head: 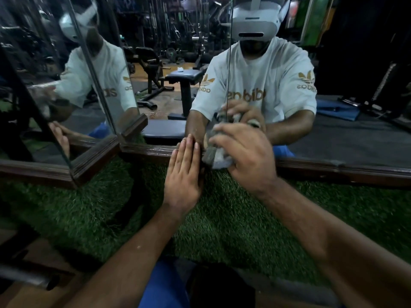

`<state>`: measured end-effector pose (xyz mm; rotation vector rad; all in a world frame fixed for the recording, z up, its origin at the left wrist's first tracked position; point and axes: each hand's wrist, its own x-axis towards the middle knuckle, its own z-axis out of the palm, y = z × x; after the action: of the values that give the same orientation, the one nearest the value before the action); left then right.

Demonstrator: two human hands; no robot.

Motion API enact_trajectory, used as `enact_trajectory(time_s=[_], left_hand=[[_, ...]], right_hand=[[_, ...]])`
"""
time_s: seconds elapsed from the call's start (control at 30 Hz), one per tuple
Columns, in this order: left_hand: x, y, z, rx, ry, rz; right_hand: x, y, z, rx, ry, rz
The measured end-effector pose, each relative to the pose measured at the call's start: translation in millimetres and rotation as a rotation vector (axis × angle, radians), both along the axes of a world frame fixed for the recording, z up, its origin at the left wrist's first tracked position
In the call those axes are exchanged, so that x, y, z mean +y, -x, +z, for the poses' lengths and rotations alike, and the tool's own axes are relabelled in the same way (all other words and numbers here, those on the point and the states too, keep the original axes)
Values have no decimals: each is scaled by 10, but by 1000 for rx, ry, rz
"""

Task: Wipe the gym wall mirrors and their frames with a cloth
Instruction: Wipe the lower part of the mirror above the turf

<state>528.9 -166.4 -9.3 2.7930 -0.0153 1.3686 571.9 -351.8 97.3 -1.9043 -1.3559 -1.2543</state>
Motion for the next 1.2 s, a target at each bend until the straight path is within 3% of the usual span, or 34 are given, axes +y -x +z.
enact_trajectory(time_s=[0.1,0.37,0.53,0.73,0.9,1.07,1.2], left_hand=[[-30,65,59,37,13,5],[-219,154,186,-16,33,-95],[-138,126,187,9,-9,-57],[-153,108,172,39,-19,-49],[-248,103,116,10,-6,-94],[-390,78,90,8,9,-145],[-472,67,132,18,20,-147]], right_hand=[[-43,-23,142,8,-49,22],[-195,-43,-410,67,94,-146],[-285,-142,-859,-102,295,-348],[-175,-189,-844,-77,81,-430],[-395,-234,-1042,-219,284,-373],[-654,-378,-847,-191,163,-379],[-472,-203,-1067,-99,185,-432]])
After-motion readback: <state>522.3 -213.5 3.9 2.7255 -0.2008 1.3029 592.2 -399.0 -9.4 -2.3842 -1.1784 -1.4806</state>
